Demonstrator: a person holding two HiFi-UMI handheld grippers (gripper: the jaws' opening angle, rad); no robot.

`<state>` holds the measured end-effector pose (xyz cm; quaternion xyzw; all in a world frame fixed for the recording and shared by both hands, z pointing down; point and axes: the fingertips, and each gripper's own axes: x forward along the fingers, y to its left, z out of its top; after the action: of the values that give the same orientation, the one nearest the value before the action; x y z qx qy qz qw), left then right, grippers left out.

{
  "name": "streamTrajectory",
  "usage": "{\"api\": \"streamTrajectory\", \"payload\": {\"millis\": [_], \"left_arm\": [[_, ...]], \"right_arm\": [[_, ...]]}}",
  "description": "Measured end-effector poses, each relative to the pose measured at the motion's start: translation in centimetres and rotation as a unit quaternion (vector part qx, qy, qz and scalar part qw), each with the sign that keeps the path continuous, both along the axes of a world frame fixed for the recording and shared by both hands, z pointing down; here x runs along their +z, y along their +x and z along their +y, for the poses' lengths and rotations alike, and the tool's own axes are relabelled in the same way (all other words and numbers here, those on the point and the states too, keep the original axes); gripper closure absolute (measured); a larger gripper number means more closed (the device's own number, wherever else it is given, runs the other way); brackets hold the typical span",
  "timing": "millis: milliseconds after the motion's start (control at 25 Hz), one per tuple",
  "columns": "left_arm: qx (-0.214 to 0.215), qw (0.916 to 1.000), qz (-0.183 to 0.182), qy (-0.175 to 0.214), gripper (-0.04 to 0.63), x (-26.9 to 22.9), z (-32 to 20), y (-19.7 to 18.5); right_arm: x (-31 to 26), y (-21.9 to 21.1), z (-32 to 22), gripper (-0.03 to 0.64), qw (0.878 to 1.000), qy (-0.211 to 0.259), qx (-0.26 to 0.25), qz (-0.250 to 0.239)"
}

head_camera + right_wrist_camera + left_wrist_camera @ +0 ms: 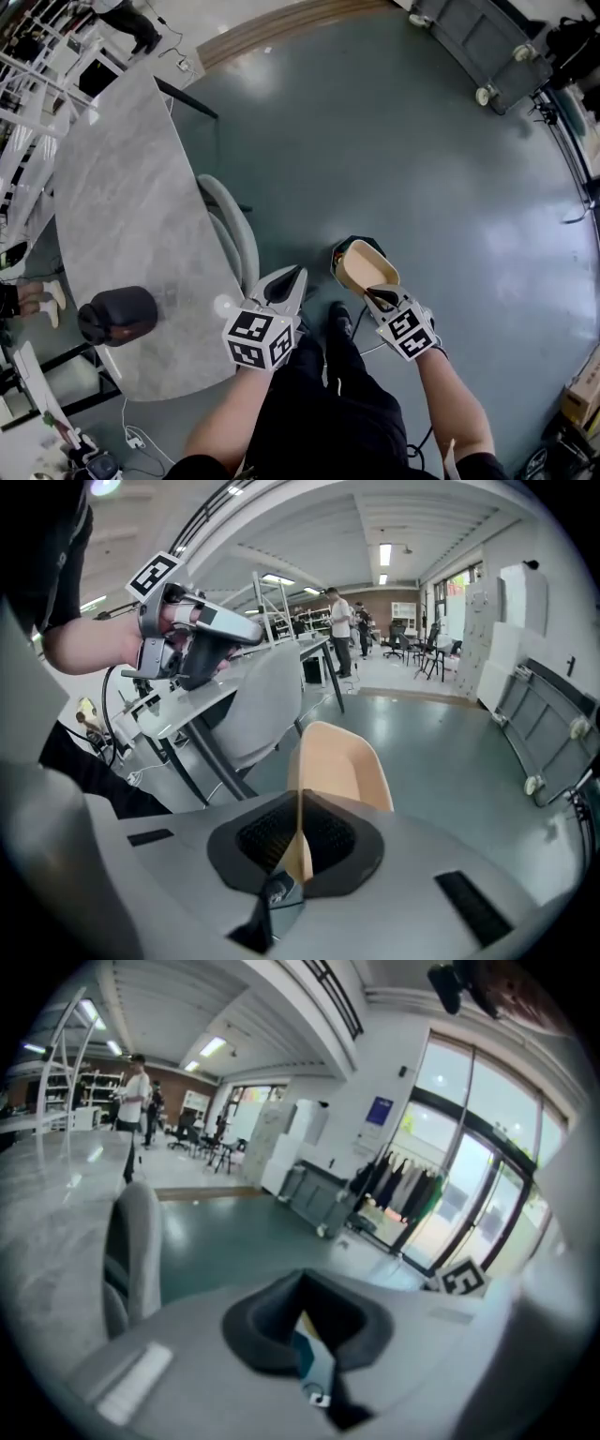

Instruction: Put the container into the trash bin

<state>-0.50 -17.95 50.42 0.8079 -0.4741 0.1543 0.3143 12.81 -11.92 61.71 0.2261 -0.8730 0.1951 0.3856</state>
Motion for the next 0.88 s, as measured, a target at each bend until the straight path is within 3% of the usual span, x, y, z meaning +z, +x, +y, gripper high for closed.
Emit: {"api": "streamTrajectory", "payload": {"millis": [360, 640, 880], "left_arm": [[0.033, 0.9982, 0.002, -0.050, 0.588, 9.5, -1.1, 3.7], [0.006, 0.9947, -0.007, -0.102, 0.588, 17.5, -0.4, 3.8], [0.021, 0.9932, -0.004, -0.114, 0.588, 20.4, 0.6, 4.7]], "right_arm": [[12.7, 1.0, 0.0, 0.604, 0.998, -0.038, 0.003, 0.045], [20.4, 0.9, 1.1, 0.604, 0.995, -0.067, 0.026, 0.072], [25.5, 1.1, 1.3, 0.603, 0.991, -0.063, 0.036, 0.108]]}}
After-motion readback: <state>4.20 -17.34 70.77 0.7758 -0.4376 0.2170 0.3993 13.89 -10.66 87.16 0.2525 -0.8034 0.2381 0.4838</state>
